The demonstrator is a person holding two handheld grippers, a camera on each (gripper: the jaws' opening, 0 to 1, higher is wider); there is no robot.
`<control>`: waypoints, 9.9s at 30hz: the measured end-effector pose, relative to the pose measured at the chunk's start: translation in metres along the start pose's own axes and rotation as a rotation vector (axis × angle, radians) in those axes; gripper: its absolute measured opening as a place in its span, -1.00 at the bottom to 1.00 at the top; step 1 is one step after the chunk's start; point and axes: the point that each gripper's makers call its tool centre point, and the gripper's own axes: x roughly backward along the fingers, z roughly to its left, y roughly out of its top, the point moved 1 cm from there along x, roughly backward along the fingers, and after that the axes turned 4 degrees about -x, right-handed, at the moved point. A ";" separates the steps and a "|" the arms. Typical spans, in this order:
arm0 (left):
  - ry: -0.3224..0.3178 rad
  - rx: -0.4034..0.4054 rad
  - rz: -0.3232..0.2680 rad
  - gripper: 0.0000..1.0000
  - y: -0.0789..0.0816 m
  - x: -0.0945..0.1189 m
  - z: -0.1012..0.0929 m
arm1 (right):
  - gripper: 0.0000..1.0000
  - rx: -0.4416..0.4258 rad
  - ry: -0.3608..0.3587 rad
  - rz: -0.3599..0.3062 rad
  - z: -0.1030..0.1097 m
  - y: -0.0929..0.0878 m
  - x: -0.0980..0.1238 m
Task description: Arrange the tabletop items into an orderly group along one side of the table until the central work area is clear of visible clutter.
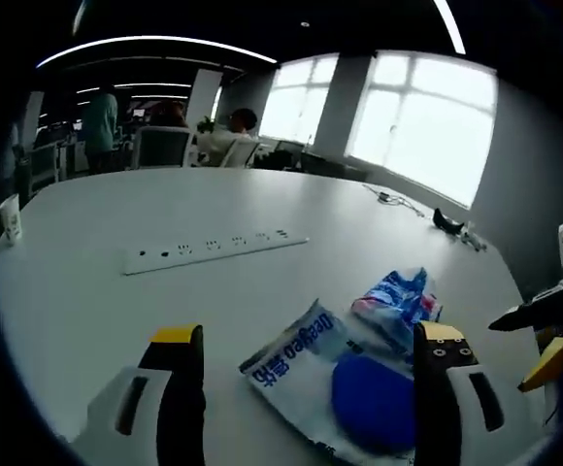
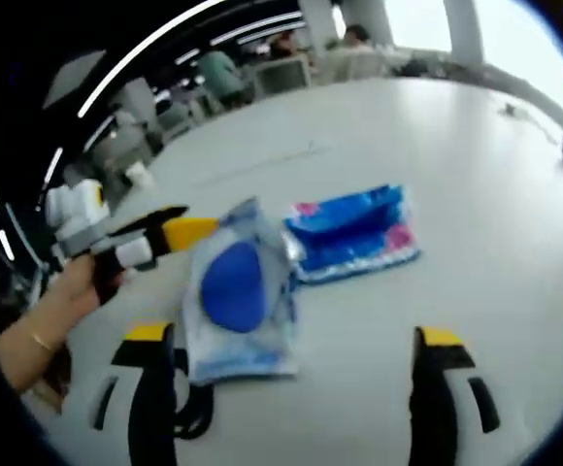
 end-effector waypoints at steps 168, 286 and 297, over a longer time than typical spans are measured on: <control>0.375 0.180 0.020 -1.00 -0.069 0.142 0.080 | -1.00 0.236 0.152 0.001 0.073 0.036 -0.097; 0.140 0.051 -0.082 0.64 0.015 0.037 -0.062 | 0.75 0.352 0.130 -0.294 -0.054 0.106 -0.037; 0.100 0.045 -0.079 0.39 0.013 0.012 -0.076 | 0.37 0.349 0.122 -0.270 -0.077 0.102 -0.054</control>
